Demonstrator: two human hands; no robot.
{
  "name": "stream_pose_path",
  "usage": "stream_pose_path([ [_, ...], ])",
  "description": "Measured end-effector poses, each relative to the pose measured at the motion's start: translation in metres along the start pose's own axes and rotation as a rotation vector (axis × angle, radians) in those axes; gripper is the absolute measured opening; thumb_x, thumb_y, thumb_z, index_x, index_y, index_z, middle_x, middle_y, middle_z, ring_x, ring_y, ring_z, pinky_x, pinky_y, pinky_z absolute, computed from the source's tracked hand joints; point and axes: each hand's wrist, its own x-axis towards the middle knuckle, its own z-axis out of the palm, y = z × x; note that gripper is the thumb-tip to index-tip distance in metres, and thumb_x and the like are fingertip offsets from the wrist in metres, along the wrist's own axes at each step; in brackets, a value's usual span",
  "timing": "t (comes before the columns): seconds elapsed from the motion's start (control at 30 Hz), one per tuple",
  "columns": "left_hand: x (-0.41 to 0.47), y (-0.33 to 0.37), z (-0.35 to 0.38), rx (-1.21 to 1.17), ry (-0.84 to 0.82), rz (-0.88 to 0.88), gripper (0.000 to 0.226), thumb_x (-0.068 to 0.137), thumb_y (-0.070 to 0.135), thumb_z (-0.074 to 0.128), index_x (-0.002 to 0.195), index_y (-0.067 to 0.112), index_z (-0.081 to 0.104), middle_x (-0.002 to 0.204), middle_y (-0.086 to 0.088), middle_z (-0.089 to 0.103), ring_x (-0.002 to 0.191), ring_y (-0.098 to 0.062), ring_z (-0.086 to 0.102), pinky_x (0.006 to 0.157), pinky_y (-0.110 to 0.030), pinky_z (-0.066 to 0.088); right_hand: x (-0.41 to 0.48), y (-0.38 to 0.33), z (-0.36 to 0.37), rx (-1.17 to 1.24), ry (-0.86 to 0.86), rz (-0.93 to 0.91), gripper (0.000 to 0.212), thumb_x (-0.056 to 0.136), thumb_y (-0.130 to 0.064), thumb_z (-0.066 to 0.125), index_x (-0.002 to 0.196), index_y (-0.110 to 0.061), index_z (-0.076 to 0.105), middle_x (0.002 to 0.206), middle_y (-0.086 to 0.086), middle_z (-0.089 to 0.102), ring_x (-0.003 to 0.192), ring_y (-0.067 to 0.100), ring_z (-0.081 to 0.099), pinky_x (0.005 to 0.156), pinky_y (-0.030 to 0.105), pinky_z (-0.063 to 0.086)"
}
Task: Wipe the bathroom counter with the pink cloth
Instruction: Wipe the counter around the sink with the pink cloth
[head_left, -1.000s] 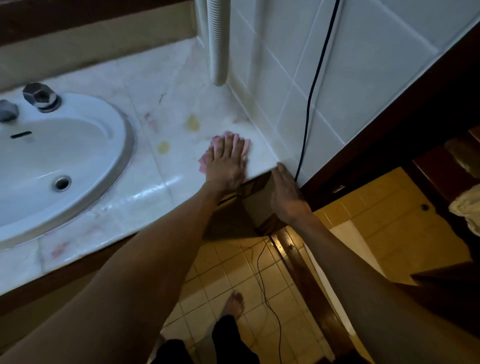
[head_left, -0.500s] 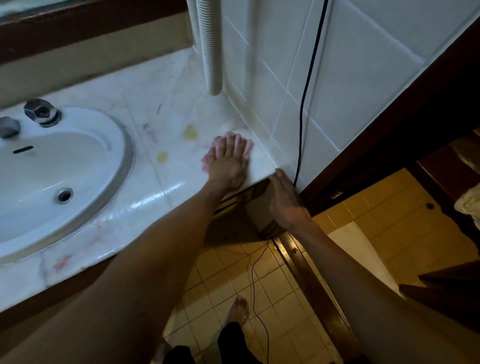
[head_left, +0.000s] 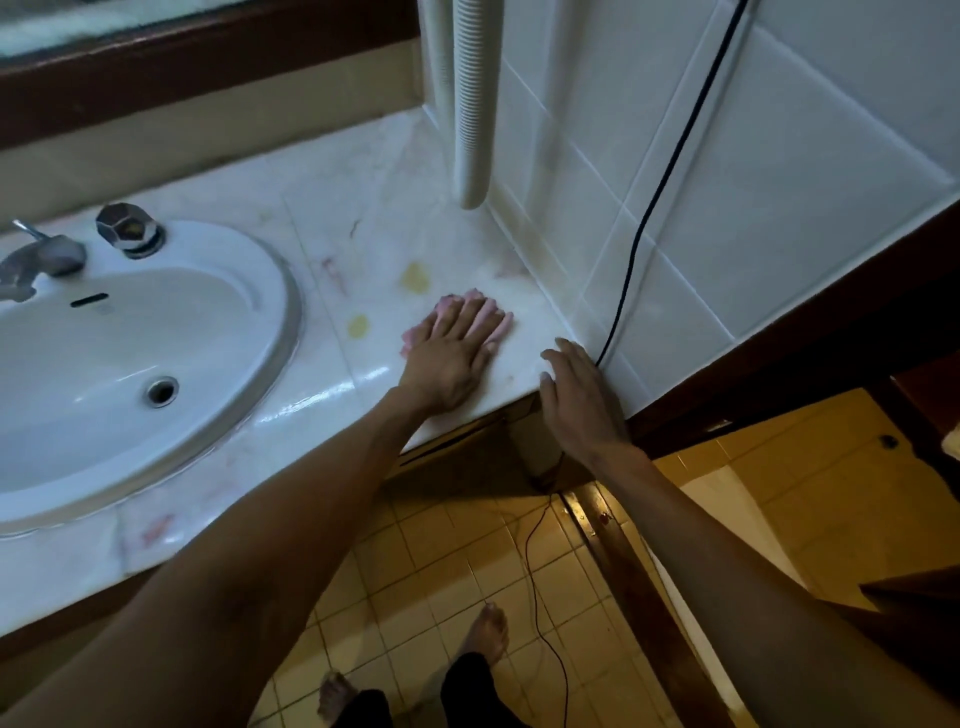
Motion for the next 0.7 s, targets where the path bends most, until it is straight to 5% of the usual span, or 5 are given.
stream_pose_path([
  [0.17, -0.103, -0.036, -0.004, 0.068, 0.020, 0.107, 0.052, 0.113, 0.039, 0.025, 0.165, 0.035, 0.020, 0.174, 0.007, 0.008, 0.162, -0.020, -0.001, 0.131, -0.044, 0.005, 0.045, -0.019, 0.019, -0.001, 0.036, -0.033, 0.040, 0.102, -0.020, 0.042, 0.135, -0.001, 0.054, 0.151, 0.021, 0.044, 0.142, 0.035, 0.040, 0.116, 0.046, 0.037],
  [0.3, -0.158, -0.087, -0.015, 0.015, 0.114, -0.136, 0.052, 0.113, 0.039, 0.016, 0.165, 0.036, 0.017, 0.175, 0.006, 0.009, 0.162, -0.016, -0.001, 0.129, -0.054, 0.014, 0.080, -0.039, 0.031, -0.005, 0.004, 0.015, 0.044, 0.102, -0.021, 0.045, 0.142, -0.001, 0.046, 0.158, 0.022, 0.032, 0.147, 0.035, 0.029, 0.119, 0.045, 0.029],
  [0.4, -0.144, -0.096, -0.019, -0.046, 0.198, -0.411, 0.052, 0.112, 0.048, 0.010, 0.163, 0.047, 0.013, 0.175, 0.011, 0.008, 0.162, -0.013, -0.003, 0.129, -0.055, 0.013, 0.096, -0.051, 0.040, 0.013, -0.013, 0.089, 0.050, 0.103, -0.026, 0.043, 0.147, -0.002, 0.038, 0.162, 0.020, 0.023, 0.150, 0.034, 0.022, 0.121, 0.045, 0.025],
  [0.7, -0.014, -0.082, -0.014, -0.199, 0.288, -0.712, 0.064, 0.106, 0.045, 0.009, 0.167, 0.024, 0.011, 0.175, -0.009, 0.005, 0.161, -0.038, -0.001, 0.129, -0.055, 0.001, 0.104, -0.033, 0.045, -0.055, -0.011, 0.027, 0.050, 0.104, -0.031, 0.042, 0.147, -0.007, 0.037, 0.163, 0.017, 0.021, 0.150, 0.031, 0.020, 0.121, 0.044, 0.022],
])
